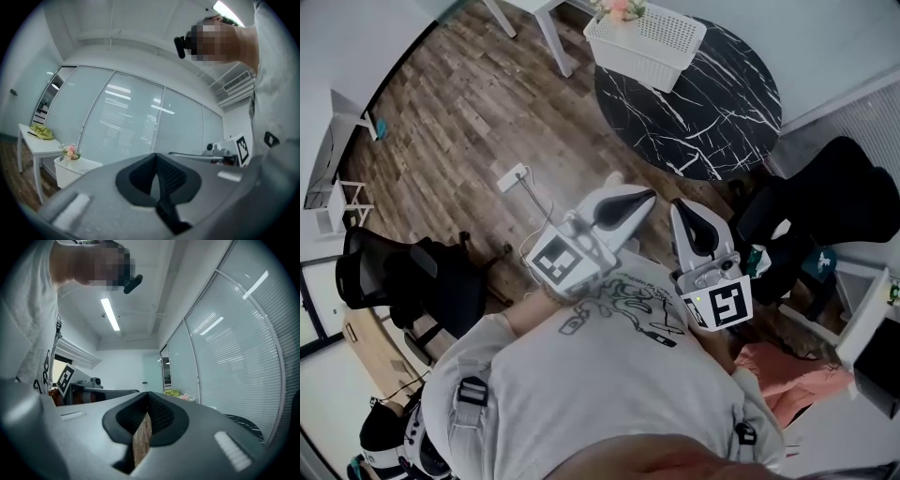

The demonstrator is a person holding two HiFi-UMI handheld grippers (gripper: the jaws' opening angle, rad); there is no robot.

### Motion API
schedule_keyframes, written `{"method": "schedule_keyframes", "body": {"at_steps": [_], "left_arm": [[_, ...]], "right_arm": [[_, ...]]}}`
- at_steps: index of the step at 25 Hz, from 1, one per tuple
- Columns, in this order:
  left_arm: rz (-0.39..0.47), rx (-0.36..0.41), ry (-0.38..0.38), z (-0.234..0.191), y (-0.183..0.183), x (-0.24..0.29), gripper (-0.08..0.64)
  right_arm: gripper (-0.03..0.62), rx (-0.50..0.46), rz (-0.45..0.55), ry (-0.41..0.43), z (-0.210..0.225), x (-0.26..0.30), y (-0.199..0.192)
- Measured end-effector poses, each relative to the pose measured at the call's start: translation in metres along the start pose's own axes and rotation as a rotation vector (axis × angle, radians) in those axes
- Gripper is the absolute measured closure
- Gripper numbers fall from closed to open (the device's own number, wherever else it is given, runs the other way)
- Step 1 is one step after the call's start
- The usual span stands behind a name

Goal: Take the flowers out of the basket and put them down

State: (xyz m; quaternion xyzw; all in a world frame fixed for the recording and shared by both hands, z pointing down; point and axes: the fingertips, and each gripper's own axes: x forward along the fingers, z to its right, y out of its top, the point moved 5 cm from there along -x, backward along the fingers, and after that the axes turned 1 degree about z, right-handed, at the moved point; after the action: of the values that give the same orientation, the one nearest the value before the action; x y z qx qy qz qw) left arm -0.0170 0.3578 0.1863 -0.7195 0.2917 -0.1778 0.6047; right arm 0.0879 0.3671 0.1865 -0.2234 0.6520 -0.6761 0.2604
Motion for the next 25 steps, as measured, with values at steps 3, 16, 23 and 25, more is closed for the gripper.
{"method": "schedule_keyframes", "body": {"at_steps": [3,16,23,25], "left_arm": [[-0.001,-0.004,-0.005,-0.019,0.001,0.01,0.558],[-0.026,-0.014,-0.028,-0.139,0.015,0.066,0.558],[-0.039,-0.016,-0.018,-0.221,0.028,0.092,0.558],[-0.045,-0.011,-0.017,-0.246,0.03,0.1,0.558]], "right_arm": [[0.586,0.0,-0.005,-0.005,0.013,0.016,-0.003],[0.586,0.004,-0.009,-0.022,0.086,0.121,-0.009],[0.586,0.001,-0.022,-0.018,0.128,0.196,-0.012],[0.584,-0.005,-0.03,-0.013,0.141,0.219,-0.015]]}}
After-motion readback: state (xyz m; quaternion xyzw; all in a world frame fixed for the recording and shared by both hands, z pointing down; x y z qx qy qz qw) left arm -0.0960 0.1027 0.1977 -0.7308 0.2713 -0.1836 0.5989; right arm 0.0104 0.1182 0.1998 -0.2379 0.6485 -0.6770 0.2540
